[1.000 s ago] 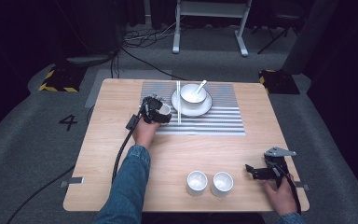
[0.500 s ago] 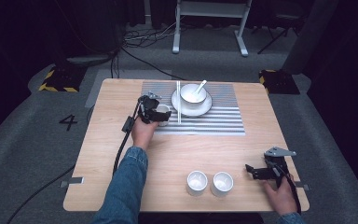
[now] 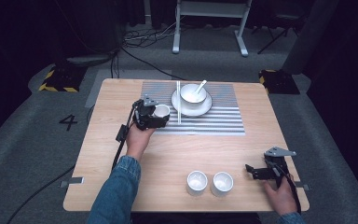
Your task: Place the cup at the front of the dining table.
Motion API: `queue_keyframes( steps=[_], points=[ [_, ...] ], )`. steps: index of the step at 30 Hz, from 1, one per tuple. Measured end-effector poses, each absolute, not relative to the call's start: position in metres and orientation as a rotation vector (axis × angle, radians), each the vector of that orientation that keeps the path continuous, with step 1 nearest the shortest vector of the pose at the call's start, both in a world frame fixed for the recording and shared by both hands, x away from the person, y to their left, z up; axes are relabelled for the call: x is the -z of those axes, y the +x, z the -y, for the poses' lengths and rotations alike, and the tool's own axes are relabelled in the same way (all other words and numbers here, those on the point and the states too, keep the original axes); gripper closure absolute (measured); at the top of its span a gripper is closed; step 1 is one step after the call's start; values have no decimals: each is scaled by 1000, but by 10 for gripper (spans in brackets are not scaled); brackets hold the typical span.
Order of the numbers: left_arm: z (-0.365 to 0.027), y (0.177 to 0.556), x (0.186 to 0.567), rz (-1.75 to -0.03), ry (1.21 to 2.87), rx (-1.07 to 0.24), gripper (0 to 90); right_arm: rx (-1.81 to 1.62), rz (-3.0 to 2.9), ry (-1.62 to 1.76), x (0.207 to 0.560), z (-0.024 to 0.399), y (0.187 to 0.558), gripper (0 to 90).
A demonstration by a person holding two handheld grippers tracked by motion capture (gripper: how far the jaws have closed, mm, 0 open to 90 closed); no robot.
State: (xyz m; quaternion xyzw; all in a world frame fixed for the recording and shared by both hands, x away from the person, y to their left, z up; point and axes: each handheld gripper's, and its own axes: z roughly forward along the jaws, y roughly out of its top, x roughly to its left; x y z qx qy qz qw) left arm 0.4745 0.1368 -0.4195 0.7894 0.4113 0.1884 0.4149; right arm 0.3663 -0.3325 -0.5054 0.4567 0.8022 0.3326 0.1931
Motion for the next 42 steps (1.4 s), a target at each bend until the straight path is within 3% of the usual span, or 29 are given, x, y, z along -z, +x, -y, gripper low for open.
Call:
queue_keyframes(
  steps=[11, 26, 42],
  points=[
    [-137, 432, 412, -978, 1989, -432, 252, -932, -2250, 1282, 505, 332, 366, 6],
    [-129, 386, 401, -865, 2142, -492, 250, -932, -2250, 1282, 505, 332, 366, 6],
    [-140, 343, 401, -812, 2141, -467, 251, -933, -2251, 1281, 505, 332, 366, 6]
  ],
)
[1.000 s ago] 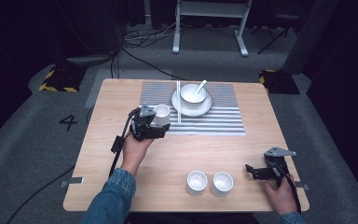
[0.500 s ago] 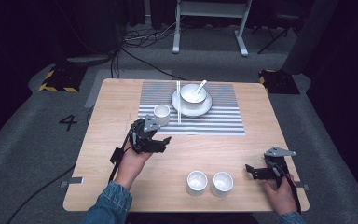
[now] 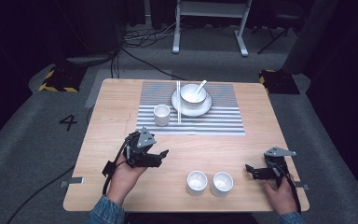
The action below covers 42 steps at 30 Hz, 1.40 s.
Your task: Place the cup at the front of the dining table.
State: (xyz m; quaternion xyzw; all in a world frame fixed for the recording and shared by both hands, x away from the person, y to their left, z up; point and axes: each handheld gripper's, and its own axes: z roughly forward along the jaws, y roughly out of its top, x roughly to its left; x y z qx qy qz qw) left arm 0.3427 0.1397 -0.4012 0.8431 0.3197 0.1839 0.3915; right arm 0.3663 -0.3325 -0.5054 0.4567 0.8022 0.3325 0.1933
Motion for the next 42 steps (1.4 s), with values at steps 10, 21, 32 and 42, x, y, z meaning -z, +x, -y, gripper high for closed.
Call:
queue_keyframes(
  steps=[10, 21, 32, 42],
  points=[
    [-147, 322, 405, -780, 2147, -451, 252, -932, -2250, 1282, 505, 332, 366, 6],
    [-160, 306, 417, -777, 2146, -433, 251, -932, -2250, 1281, 505, 332, 366, 6],
    [-175, 296, 441, -794, 2138, -411, 234, -932, -2250, 1281, 505, 332, 366, 6],
    [-179, 297, 463, -848, 2177, -385, 213, -932, -2250, 1281, 505, 332, 366, 6]
  ],
)
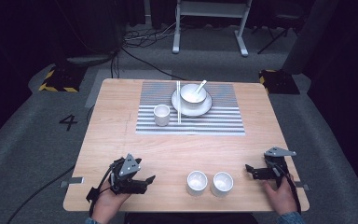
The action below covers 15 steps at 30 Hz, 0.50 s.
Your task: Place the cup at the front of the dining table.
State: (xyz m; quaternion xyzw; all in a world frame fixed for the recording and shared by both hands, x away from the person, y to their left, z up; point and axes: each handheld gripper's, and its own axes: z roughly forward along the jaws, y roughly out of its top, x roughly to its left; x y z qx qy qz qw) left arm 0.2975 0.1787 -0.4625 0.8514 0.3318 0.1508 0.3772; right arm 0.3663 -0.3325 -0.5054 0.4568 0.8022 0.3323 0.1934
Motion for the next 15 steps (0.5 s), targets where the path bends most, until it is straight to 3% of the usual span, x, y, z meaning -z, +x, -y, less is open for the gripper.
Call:
queue_keyframes(
  steps=[15],
  points=[
    [-174, 302, 489, -923, 2247, -339, 175, -932, -2250, 1281, 505, 332, 366, 6]
  ],
)
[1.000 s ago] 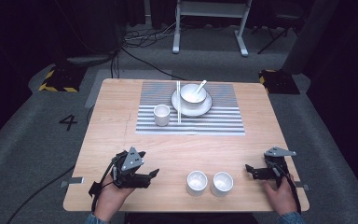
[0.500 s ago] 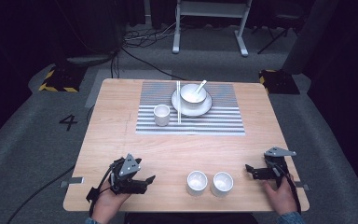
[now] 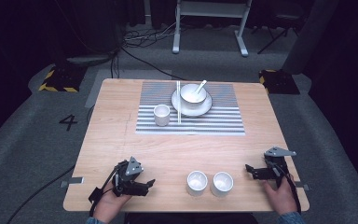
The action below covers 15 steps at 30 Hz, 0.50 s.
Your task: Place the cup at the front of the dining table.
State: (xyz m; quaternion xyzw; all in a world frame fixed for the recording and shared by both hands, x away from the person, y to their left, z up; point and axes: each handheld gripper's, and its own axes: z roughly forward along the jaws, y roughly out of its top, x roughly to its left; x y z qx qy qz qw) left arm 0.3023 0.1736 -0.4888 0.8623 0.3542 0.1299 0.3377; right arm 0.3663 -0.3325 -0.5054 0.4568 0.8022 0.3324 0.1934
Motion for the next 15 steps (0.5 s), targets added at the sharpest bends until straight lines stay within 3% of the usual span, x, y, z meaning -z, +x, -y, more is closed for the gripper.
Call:
queue_keyframes(
  steps=[15],
  points=[
    [-169, 305, 504, -943, 2234, -334, 111, -933, -2251, 1281, 505, 332, 366, 6]
  ],
)
